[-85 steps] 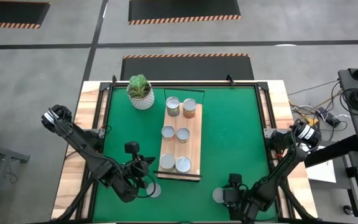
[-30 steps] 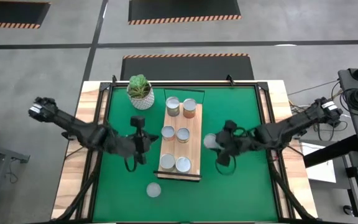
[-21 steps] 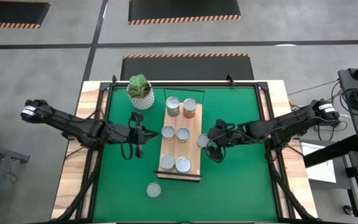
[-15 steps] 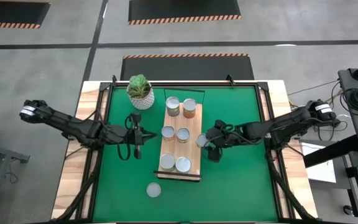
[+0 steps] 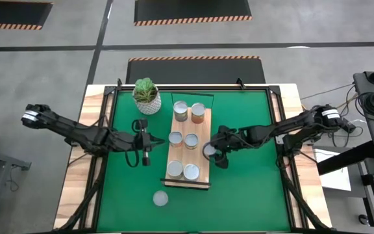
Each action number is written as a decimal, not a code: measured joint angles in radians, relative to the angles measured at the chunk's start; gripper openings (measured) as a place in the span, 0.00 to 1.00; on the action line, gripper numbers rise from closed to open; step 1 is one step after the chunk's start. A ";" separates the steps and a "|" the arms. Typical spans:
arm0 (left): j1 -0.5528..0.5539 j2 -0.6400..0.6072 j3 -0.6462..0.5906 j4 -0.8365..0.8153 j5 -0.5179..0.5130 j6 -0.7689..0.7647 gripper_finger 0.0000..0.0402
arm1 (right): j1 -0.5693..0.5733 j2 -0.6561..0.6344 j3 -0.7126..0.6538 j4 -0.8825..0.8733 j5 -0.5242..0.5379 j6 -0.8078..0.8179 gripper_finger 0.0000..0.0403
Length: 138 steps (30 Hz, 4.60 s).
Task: Pick and place cans onto a shelf
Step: Put the canned mushroom on the shelf
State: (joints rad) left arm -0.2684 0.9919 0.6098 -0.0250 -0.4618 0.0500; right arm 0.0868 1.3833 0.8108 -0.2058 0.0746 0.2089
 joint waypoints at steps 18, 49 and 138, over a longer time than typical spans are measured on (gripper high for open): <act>0.000 0.165 0.001 0.025 0.000 -0.164 0.00 | 0.000 0.001 0.000 0.062 0.005 -0.090 0.70; 0.000 0.135 0.111 -0.106 -0.089 0.004 0.00 | 0.053 0.084 -0.013 0.246 -0.057 0.022 0.77; 0.057 0.134 0.147 -0.077 -0.071 0.065 0.00 | -0.068 0.112 0.056 0.136 -0.294 -0.396 0.02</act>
State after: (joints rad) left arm -0.2113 1.1259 0.7570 -0.1019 -0.5331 0.1148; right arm 0.0189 1.4951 0.8673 -0.0698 -0.2196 -0.1867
